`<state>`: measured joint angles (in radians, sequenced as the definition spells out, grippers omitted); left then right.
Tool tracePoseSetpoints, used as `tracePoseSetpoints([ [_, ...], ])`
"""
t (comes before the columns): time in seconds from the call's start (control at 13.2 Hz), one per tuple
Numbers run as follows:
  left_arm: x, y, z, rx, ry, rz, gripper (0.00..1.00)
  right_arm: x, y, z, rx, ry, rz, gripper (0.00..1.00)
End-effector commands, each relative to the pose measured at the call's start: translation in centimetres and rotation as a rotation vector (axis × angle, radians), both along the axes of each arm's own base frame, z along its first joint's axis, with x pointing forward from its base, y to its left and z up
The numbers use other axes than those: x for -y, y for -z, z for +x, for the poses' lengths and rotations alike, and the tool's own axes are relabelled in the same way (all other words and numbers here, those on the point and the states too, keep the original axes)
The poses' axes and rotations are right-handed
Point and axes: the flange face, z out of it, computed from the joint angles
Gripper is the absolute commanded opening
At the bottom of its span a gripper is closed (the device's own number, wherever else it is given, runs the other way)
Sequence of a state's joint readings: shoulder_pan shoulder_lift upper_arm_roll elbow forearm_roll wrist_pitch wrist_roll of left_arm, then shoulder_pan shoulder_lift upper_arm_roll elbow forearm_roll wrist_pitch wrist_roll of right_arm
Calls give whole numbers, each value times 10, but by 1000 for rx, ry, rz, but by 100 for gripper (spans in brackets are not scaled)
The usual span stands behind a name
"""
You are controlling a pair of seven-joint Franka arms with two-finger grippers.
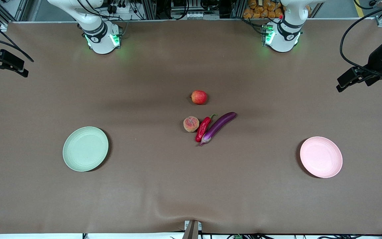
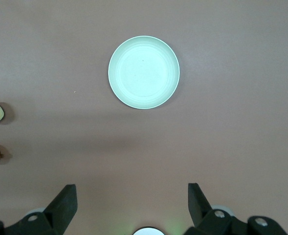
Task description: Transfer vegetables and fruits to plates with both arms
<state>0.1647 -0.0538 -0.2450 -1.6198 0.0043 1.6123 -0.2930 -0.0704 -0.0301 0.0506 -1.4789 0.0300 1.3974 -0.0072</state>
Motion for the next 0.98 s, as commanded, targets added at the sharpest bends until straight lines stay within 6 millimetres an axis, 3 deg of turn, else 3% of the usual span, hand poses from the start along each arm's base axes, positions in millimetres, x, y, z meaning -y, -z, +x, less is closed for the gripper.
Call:
tracePoseSetpoints([
  [0.0, -2, -3, 2, -12, 27, 4, 100, 3, -3, -10, 3, -1, 16, 100],
  [0.68, 2, 0, 4, -20, 36, 1, 100, 3, -3, -10, 4, -4, 4, 100],
  [0.91, 3, 21, 21, -56, 41, -9, 100, 5, -3, -10, 4, -3, -5, 100],
])
